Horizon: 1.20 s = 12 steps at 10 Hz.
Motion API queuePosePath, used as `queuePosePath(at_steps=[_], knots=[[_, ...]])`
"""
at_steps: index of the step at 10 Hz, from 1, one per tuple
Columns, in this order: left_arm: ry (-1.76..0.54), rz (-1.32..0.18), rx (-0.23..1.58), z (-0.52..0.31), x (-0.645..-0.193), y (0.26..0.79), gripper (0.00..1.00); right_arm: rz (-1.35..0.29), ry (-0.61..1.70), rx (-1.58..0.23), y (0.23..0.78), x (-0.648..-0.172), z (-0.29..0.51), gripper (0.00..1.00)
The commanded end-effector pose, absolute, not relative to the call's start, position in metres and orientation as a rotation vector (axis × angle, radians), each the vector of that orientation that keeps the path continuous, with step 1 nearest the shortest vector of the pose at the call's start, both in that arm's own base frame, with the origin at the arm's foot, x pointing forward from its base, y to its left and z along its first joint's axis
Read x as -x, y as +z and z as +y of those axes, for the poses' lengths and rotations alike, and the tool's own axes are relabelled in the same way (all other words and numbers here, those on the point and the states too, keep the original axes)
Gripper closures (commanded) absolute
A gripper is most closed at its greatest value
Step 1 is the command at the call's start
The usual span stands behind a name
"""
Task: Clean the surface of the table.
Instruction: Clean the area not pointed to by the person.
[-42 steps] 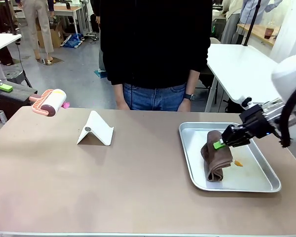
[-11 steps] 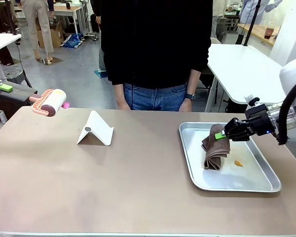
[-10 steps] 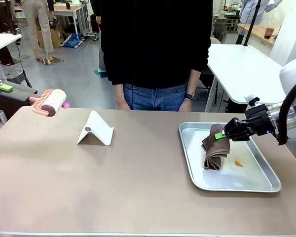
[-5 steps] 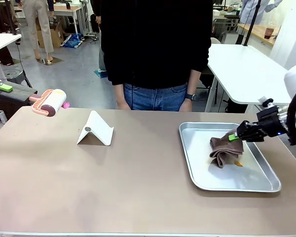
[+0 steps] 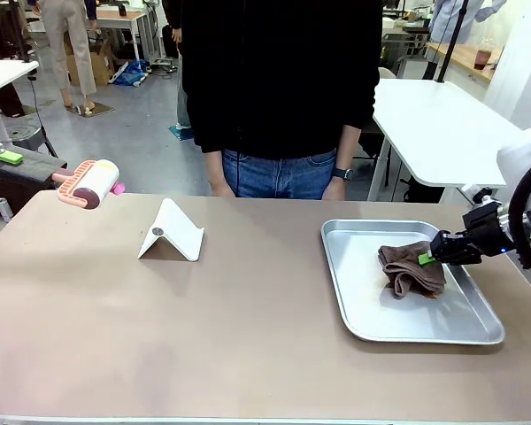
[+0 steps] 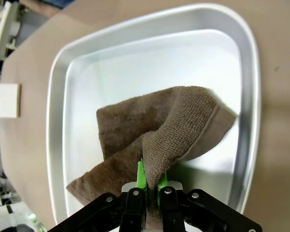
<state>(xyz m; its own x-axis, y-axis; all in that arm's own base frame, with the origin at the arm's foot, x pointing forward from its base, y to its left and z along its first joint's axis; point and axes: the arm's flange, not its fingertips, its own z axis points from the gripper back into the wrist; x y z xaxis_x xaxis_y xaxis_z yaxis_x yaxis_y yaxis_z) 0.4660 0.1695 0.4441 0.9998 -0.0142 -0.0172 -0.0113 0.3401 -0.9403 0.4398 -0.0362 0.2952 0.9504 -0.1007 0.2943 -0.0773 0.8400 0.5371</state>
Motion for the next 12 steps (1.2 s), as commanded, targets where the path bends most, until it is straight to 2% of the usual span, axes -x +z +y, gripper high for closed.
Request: queuePosePath(at_steps=[1, 2, 5, 8, 12], knots=[[0.004, 0.024, 1.222, 0.166, -0.462, 0.448, 0.77, -0.299, 0.111, -0.584, 0.301, -0.416, -0.042, 0.91], [0.004, 0.024, 1.222, 0.166, -0.462, 0.448, 0.77, -0.273, 0.177, -0.627, 0.304, -0.405, -0.04, 0.91], [0.004, 0.024, 1.222, 0.166, -0.462, 0.448, 0.77, -0.274, 0.296, -0.555, 0.302, -0.381, -0.03, 0.91], [0.004, 0.024, 1.222, 0.166, -0.462, 0.448, 0.77, -0.332, 0.278, -0.493, 0.29, -0.383, -0.031, 0.91], [0.004, 0.024, 1.222, 0.166, -0.462, 0.448, 0.77, -0.344, 0.413, -0.373, 0.282, -0.381, -0.022, 0.91]])
